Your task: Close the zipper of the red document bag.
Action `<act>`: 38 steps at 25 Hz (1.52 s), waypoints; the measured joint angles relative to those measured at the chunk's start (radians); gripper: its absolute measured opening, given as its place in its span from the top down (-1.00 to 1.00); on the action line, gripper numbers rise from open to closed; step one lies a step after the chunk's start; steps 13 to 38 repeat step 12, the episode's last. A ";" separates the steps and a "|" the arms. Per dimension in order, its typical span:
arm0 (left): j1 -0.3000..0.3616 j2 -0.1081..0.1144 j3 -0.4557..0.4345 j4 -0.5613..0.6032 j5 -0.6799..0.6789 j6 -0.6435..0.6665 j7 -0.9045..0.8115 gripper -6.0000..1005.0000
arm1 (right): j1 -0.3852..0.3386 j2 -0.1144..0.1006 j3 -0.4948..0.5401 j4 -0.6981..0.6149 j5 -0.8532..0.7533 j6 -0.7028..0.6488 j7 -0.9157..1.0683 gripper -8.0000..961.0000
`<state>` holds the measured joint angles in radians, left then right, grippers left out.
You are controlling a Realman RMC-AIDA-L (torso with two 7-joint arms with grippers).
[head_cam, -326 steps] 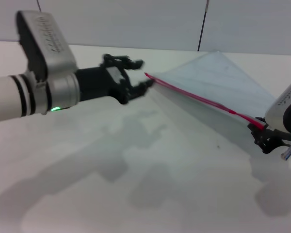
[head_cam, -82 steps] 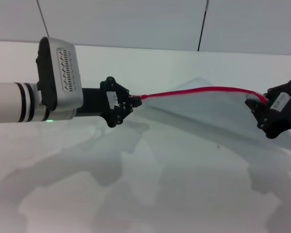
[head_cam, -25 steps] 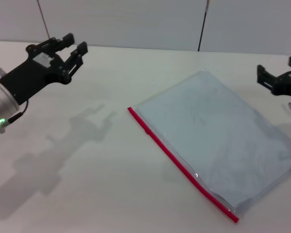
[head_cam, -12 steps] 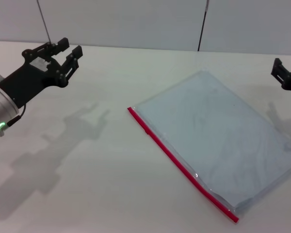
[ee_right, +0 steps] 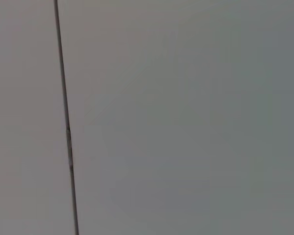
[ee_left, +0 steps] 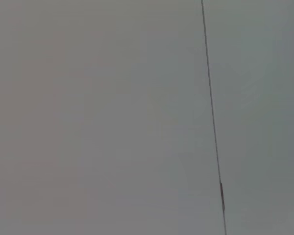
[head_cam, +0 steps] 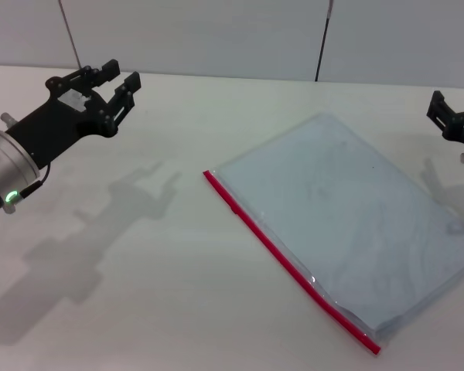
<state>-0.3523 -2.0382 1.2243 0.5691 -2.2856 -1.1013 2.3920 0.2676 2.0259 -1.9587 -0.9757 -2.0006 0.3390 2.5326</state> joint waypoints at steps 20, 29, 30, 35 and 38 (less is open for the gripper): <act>0.000 -0.001 -0.005 -0.001 -0.031 0.000 0.029 0.26 | 0.011 0.000 -0.113 0.108 -0.004 0.246 0.178 -0.72; 0.000 -0.001 -0.005 -0.001 -0.031 0.000 0.029 0.26 | 0.011 0.000 -0.113 0.108 -0.004 0.246 0.178 -0.72; 0.000 -0.001 -0.005 -0.001 -0.031 0.000 0.029 0.26 | 0.011 0.000 -0.113 0.108 -0.004 0.246 0.178 -0.72; 0.000 -0.001 -0.005 -0.001 -0.031 0.000 0.029 0.26 | 0.011 0.000 -0.113 0.108 -0.004 0.246 0.178 -0.72; 0.000 -0.001 -0.005 -0.001 -0.031 0.000 0.029 0.26 | 0.011 0.000 -0.113 0.108 -0.004 0.246 0.178 -0.72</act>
